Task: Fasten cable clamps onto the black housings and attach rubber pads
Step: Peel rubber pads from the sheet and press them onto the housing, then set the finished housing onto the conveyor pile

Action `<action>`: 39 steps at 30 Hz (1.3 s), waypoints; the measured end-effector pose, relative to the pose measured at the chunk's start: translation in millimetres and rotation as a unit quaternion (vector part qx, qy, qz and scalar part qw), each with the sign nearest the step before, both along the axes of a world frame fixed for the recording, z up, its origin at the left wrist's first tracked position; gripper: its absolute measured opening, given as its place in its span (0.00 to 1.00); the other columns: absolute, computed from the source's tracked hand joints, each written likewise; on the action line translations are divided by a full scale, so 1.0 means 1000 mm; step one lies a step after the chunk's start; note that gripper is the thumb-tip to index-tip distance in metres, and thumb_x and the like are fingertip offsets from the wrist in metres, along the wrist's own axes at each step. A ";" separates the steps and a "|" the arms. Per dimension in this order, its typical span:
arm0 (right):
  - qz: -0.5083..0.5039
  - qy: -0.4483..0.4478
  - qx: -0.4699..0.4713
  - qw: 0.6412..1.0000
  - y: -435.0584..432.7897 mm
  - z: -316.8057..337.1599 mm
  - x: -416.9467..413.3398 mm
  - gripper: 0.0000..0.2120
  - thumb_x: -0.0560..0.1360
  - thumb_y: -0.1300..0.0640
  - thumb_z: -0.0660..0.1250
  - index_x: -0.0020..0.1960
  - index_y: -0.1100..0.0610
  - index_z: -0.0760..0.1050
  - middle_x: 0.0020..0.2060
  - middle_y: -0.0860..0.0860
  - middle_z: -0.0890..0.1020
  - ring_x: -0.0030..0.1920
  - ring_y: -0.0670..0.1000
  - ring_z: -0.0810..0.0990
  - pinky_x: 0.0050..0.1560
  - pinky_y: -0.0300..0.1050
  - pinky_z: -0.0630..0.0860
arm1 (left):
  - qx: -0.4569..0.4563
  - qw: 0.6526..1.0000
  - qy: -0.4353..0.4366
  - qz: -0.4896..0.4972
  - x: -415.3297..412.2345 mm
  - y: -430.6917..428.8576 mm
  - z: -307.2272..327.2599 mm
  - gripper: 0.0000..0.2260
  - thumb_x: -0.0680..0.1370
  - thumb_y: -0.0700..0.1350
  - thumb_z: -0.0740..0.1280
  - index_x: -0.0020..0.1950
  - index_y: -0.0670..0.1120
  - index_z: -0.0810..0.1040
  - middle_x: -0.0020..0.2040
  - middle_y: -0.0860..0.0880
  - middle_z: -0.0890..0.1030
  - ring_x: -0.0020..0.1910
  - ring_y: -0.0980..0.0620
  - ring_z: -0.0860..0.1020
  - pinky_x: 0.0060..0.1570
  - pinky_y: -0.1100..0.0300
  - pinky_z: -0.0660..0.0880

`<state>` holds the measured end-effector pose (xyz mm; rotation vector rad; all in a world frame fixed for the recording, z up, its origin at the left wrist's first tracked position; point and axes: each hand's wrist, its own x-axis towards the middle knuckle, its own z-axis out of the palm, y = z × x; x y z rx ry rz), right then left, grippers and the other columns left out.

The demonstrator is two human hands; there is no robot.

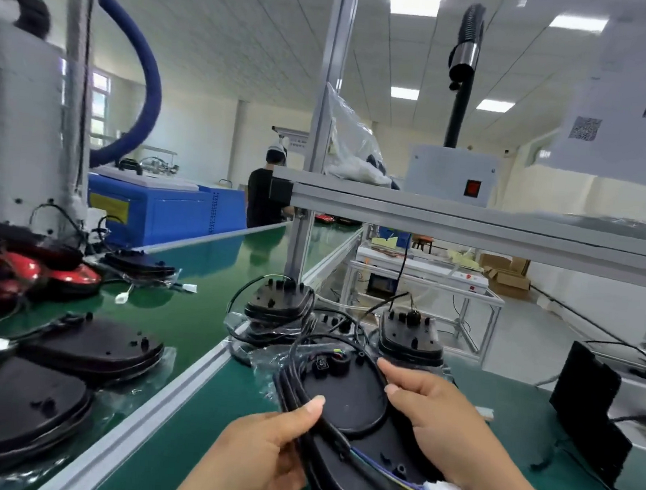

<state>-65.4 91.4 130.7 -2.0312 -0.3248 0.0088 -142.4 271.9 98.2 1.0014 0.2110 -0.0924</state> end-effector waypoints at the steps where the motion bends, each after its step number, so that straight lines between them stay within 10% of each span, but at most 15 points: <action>1: 0.012 0.002 -0.006 1.000 0.011 0.002 0.006 0.17 0.80 0.60 0.62 0.65 0.45 0.76 0.59 0.39 0.78 0.57 0.40 0.77 0.57 0.31 0.72 | 0.004 1.000 -0.004 0.012 0.001 0.008 0.001 0.11 0.62 0.42 0.77 0.41 0.38 0.85 0.45 0.38 0.84 0.38 0.43 0.84 0.39 0.53 0.81; 7: 0.095 0.030 0.009 0.995 0.087 0.011 0.037 0.16 0.80 0.62 0.62 0.64 0.48 0.77 0.41 0.34 0.80 0.49 0.44 0.82 0.48 0.35 0.78 | -0.013 0.992 -0.027 0.123 0.006 0.058 0.005 0.11 0.66 0.40 0.73 0.47 0.38 0.85 0.46 0.40 0.85 0.38 0.45 0.84 0.33 0.57 0.80; 11: 0.163 0.029 0.008 0.986 0.147 0.014 0.056 0.16 0.80 0.63 0.62 0.65 0.51 0.77 0.48 0.40 0.81 0.46 0.40 0.79 0.41 0.27 0.74 | -0.014 0.970 -0.034 0.242 0.005 0.097 0.008 0.20 0.71 0.38 0.73 0.62 0.37 0.74 0.48 0.40 0.84 0.40 0.44 0.84 0.35 0.53 0.81; 18: 0.288 0.059 0.038 0.955 0.255 0.014 0.081 0.17 0.80 0.64 0.62 0.66 0.54 0.76 0.57 0.48 0.81 0.53 0.44 0.80 0.60 0.38 0.75 | 0.009 0.923 -0.056 0.379 0.005 0.163 0.017 0.10 0.74 0.37 0.70 0.53 0.34 0.78 0.40 0.40 0.85 0.31 0.47 0.83 0.27 0.57 0.79; 26: 0.356 0.050 0.013 0.933 0.330 0.003 0.099 0.18 0.78 0.67 0.62 0.66 0.55 0.76 0.56 0.46 0.80 0.50 0.42 0.78 0.47 0.27 0.73 | -0.004 0.881 -0.031 0.472 0.013 0.214 0.002 0.10 0.73 0.39 0.72 0.53 0.38 0.79 0.42 0.41 0.85 0.33 0.48 0.84 0.29 0.58 0.79; 33: 0.402 0.087 0.000 0.912 0.365 -0.008 0.110 0.19 0.79 0.68 0.61 0.67 0.57 0.75 0.60 0.50 0.79 0.53 0.43 0.78 0.52 0.29 0.74 | 0.057 0.850 0.028 0.523 0.024 0.239 -0.026 0.25 0.69 0.49 0.77 0.62 0.42 0.74 0.57 0.40 0.80 0.54 0.38 0.79 0.58 0.44 0.75; 39: 0.432 0.140 0.014 0.891 0.387 -0.023 0.109 0.20 0.78 0.70 0.60 0.67 0.58 0.74 0.62 0.57 0.78 0.57 0.49 0.78 0.68 0.45 0.69 | 0.280 0.747 0.175 0.577 0.019 0.237 -0.029 0.29 0.71 0.59 0.71 0.64 0.41 0.75 0.62 0.38 0.74 0.66 0.41 0.67 0.65 0.47 0.69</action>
